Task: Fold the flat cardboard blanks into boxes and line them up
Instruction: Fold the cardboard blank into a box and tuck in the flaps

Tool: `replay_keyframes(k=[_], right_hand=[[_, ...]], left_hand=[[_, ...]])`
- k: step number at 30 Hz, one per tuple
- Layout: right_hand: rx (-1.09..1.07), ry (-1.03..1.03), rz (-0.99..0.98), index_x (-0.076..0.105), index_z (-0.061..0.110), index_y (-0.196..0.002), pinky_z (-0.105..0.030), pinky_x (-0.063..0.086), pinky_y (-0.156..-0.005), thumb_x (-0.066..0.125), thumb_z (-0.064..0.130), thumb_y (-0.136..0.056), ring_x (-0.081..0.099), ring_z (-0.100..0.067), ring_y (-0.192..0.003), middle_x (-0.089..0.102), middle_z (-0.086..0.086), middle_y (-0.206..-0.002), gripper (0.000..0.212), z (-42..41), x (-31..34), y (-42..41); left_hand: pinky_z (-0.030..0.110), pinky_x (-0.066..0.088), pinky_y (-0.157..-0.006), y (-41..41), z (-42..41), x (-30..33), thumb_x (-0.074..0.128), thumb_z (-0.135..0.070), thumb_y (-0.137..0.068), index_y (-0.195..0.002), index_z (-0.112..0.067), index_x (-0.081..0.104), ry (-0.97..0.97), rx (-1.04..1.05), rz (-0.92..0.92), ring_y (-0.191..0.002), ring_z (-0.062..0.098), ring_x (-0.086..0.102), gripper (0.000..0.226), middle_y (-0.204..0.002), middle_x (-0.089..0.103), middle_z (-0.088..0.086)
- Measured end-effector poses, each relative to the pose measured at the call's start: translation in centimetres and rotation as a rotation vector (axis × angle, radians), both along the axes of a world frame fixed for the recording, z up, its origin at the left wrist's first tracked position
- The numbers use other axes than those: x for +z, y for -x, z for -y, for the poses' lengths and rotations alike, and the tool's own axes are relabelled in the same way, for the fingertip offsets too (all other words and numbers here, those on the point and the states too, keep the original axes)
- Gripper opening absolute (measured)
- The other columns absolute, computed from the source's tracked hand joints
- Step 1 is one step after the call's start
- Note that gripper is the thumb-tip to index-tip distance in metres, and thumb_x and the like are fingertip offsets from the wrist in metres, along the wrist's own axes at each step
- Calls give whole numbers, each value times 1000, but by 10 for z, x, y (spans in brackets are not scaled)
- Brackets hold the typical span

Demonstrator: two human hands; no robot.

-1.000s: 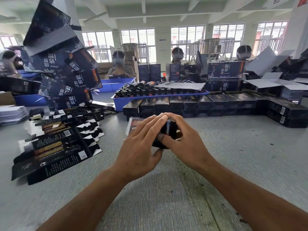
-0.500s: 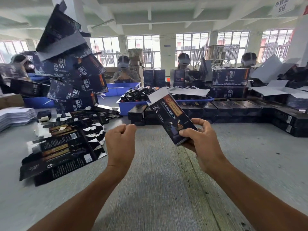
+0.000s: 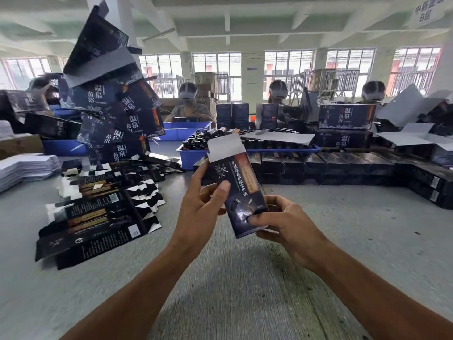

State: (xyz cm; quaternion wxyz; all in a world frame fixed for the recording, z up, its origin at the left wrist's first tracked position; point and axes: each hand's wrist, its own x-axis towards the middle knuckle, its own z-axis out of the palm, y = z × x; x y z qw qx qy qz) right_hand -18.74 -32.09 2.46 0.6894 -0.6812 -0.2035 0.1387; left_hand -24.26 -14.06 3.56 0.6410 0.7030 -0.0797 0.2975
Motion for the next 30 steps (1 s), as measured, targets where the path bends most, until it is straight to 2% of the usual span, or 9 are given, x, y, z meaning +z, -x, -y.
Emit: replay_keyframes(k=[5, 9, 12, 15, 17, 19, 22, 26, 30], right_hand=[[-51, 50, 161, 52, 32, -134, -33, 56, -90, 82, 31, -67, 71, -11, -103, 75, 8, -109, 72, 0, 3, 4], [-111, -25, 339, 40, 59, -139, -15, 53, -75, 80, 28, -84, 65, 3, -108, 64, 16, -123, 75, 6, 11, 5], [-142, -51, 422, 43, 65, -134, -4, 50, -69, 75, 22, -88, 63, 11, -104, 65, 19, -119, 70, 10, 15, 7], [-151, 3, 486, 49, 63, -130, -9, 54, -74, 71, 24, -92, 62, 10, -106, 66, 20, -117, 59, 12, 16, 8], [-125, 33, 505, 55, 59, -128, -17, 56, -86, 68, 25, -94, 63, 6, -109, 67, 24, -117, 50, 12, 14, 9], [-85, 35, 507, 60, 54, -126, -14, 54, -88, 66, 24, -96, 65, 4, -108, 67, 28, -117, 43, 11, 14, 10], [-57, 10, 509, 64, 49, -122, -9, 52, -82, 62, 24, -99, 66, 3, -106, 68, 27, -117, 35, 12, 16, 11], [-99, -86, 511, 71, 33, -116, -19, 53, -94, 61, 13, -98, 62, -1, -118, 57, 24, -133, 29, 10, 18, 10], [-122, -138, 522, 64, 28, -109, -21, 57, -86, 63, 5, -96, 68, -5, -108, 69, 17, -121, 26, 8, 17, 11]], left_hand=[[28, 60, -76, 1, -5, 2, 68, -19, -94, -138, -62, 41, -16, -56, 41, -102, 12, 71, 67, -110, 71, -15], [25, 58, -79, 3, -3, 0, 74, -22, -91, -129, -64, 50, -151, -115, 23, -104, 14, 68, 62, -110, 70, -16], [25, 58, -79, 2, -1, -3, 78, -26, -82, -125, -54, 57, -195, -152, -31, -103, 12, 69, 55, -107, 70, -15], [29, 58, -81, 1, -2, -5, 77, -36, -79, -121, -50, 60, -223, -152, -69, -100, 12, 69, 48, -104, 71, -12], [30, 57, -82, 1, -3, -5, 70, -50, -81, -117, -47, 63, -202, -147, -57, -98, 13, 69, 37, -106, 71, -7], [29, 55, -79, 2, -4, -3, 65, -57, -83, -110, -43, 67, -173, -117, -32, -95, 13, 69, 30, -107, 71, -6], [26, 56, -77, 3, -3, 0, 68, -51, -86, -104, -38, 70, -146, -102, 11, -91, 14, 69, 23, -102, 73, -3], [26, 56, -78, 4, -1, 1, 70, -38, -88, -101, -36, 72, -131, -77, 53, -94, 14, 71, 14, -106, 73, 0], [21, 55, -75, 6, 0, 3, 72, -38, -84, -97, -46, 71, -159, -25, 87, -98, 11, 70, 15, -115, 70, -6]])
